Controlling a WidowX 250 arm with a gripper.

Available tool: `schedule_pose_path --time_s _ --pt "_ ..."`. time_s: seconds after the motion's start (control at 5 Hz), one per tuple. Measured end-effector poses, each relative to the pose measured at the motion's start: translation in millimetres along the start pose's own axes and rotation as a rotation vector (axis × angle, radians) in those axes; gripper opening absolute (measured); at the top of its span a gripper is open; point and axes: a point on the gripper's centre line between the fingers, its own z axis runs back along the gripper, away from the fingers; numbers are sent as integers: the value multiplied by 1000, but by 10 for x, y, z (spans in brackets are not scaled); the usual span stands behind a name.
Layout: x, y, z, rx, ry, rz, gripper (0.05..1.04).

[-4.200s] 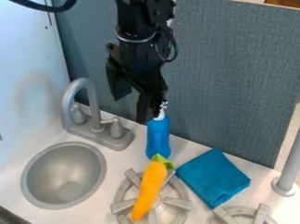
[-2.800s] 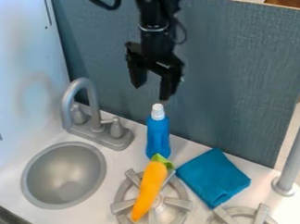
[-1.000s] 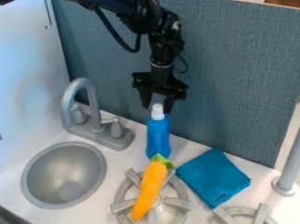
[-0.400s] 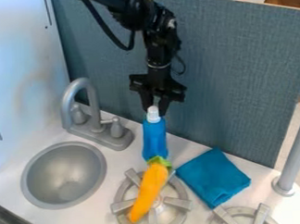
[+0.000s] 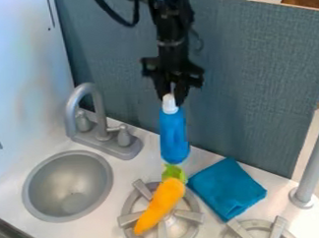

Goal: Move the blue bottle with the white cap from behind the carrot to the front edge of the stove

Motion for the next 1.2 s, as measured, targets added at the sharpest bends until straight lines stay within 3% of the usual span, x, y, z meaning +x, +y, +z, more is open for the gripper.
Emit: schedule_pose_path --time_s 0.2,0.4,0.6,1.0,1.2 --pt "-150 -32 52 13 37 -54 409" --pt "-416 -264 -32 46 56 -163 409" --pt "-679 -395 -28 74 38 -229 409" --pt "-986 -739 130 48 -6 -329 382" --pt "-1008 -828 243 23 -35 -334 382"
